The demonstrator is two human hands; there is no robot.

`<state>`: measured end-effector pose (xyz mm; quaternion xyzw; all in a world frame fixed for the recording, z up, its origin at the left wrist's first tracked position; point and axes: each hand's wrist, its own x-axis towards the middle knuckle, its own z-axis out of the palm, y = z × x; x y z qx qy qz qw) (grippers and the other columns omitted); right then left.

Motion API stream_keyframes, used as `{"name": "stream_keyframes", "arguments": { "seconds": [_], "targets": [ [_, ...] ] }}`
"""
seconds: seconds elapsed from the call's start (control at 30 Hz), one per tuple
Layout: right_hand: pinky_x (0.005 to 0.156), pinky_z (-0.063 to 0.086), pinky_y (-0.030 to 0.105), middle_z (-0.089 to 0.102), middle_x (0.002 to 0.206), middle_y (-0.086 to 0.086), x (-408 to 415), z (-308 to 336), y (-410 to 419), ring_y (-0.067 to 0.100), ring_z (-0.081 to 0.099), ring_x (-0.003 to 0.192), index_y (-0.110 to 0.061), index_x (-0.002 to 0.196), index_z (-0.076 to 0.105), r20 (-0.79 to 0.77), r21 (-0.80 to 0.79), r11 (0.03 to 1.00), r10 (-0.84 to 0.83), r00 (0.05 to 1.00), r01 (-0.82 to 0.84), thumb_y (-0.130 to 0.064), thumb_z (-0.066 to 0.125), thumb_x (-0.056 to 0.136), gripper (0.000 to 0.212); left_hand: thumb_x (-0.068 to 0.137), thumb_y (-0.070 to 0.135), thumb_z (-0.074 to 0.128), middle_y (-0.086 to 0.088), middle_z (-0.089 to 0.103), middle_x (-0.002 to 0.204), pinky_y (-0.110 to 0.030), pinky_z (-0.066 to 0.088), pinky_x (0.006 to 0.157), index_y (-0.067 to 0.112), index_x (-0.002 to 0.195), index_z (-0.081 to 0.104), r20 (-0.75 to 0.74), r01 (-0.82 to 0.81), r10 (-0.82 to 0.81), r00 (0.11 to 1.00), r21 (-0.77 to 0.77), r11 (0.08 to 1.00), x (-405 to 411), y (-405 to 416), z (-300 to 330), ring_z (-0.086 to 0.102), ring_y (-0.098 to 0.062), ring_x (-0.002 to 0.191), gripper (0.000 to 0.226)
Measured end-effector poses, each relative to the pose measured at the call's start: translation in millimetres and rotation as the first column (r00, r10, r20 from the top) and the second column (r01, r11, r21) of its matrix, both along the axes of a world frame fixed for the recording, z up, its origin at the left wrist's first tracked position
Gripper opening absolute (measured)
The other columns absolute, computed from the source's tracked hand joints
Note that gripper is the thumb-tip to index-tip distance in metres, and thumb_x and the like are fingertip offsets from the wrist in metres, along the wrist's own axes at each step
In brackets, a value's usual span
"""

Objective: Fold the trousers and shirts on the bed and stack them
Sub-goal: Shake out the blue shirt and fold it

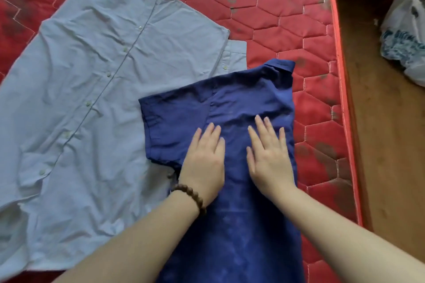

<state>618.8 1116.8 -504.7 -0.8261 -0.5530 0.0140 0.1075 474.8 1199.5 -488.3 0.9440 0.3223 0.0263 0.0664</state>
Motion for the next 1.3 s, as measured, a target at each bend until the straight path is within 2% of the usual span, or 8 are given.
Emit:
{"name": "stream_keyframes", "arguments": {
  "seconds": [0.07,0.13,0.3,0.5,0.73,1.1,1.23,1.3],
  "targets": [
    [0.112,0.021,0.055,0.038,0.148,0.017,-41.5,-11.1,-34.8,0.033,0.033,0.139,0.000,0.132,0.053,0.012,-0.045,0.995,0.086,0.996,-0.085,-0.015,0.048,0.087,0.048,0.079,0.018,0.031,-0.011,0.059,0.131,-0.043,0.043,0.104,0.005,0.119,0.066,-0.087,0.121,-0.128,0.988,-0.080,0.989,-13.9,-45.3,-4.5,0.051,-0.025,0.127,0.055],
    [0.110,0.022,0.053,0.038,0.148,0.015,-67.3,-19.3,-61.2,0.031,0.034,0.139,-0.001,0.135,0.050,0.028,-0.134,0.986,0.104,0.994,-0.099,-0.019,0.039,0.088,0.052,0.084,0.023,0.029,-0.009,0.054,0.137,-0.041,0.042,0.105,0.008,0.127,0.060,-0.151,0.142,-0.162,0.975,-0.135,0.981,-29.6,-71.2,-13.7,0.048,-0.022,0.130,0.055],
    [0.114,0.017,0.053,0.035,0.151,0.013,-73.2,-23.2,-95.9,0.028,0.029,0.141,-0.004,0.142,0.042,-0.012,-0.167,0.983,-0.079,0.997,0.076,-0.032,0.034,0.095,0.056,0.089,0.046,0.029,-0.012,0.037,0.150,-0.045,0.031,0.110,0.005,0.142,0.041,-0.180,0.003,-0.031,0.983,-0.154,0.988,-74.8,-77.3,-33.2,0.035,-0.024,0.138,0.067],
    [0.113,0.022,0.057,0.034,0.150,0.019,-94.1,-14.1,-129.9,0.033,0.031,0.140,0.002,0.140,0.041,0.072,-0.211,0.956,-0.194,0.978,0.205,-0.033,0.032,0.096,0.058,0.091,0.050,0.024,-0.015,0.022,0.156,-0.045,0.012,0.118,0.005,0.148,0.025,-0.213,-0.091,0.061,0.975,-0.132,0.987,-106.1,-99.8,-34.6,0.020,-0.026,0.145,0.073],
    [0.111,0.021,0.055,0.032,0.152,0.012,-162.3,-20.2,-178.2,0.028,0.029,0.142,-0.005,0.143,0.041,0.019,-0.247,0.969,0.028,0.999,-0.022,-0.036,0.038,0.093,0.059,0.091,0.045,0.033,-0.013,0.025,0.155,-0.050,0.016,0.113,0.015,0.147,0.033,-0.142,0.051,-0.072,0.987,-0.150,0.987,-140.9,-166.6,-39.8,0.022,-0.030,0.144,0.064],
    [0.117,0.017,0.051,0.026,0.154,0.017,-180.3,-9.3,-264.5,0.031,0.024,0.143,-0.002,0.145,0.034,-0.051,-0.267,0.962,-0.078,0.996,0.062,-0.038,0.033,0.095,0.062,0.092,0.048,0.029,-0.011,0.018,0.157,-0.053,0.012,0.115,0.021,0.150,0.022,-0.190,-0.126,0.107,0.976,-0.089,0.988,-202.9,-231.3,-35.5,0.016,-0.029,0.145,0.064],
    [0.113,0.020,0.054,0.029,0.154,0.013,-223.6,-9.6,-288.6,0.029,0.025,0.143,-0.005,0.145,0.037,-0.088,-0.245,0.960,0.120,0.989,-0.138,-0.036,0.039,0.092,0.061,0.091,0.042,0.037,-0.011,0.025,0.156,-0.054,0.018,0.113,0.018,0.147,0.032,-0.138,0.065,-0.084,0.987,-0.139,0.988,-212.5,-279.6,-34.8,0.021,-0.030,0.144,0.062],
    [0.111,0.022,0.055,0.026,0.155,0.008,-241.2,-14.0,-308.0,0.025,0.024,0.144,-0.008,0.146,0.035,-0.098,-0.261,0.947,0.166,0.981,-0.186,-0.036,0.040,0.094,0.060,0.091,0.042,0.036,-0.009,0.024,0.156,-0.052,0.019,0.113,0.018,0.148,0.028,-0.149,0.077,-0.098,0.984,-0.143,0.987,-223.5,-293.8,-37.6,0.020,-0.027,0.144,0.062]
  ]
}}
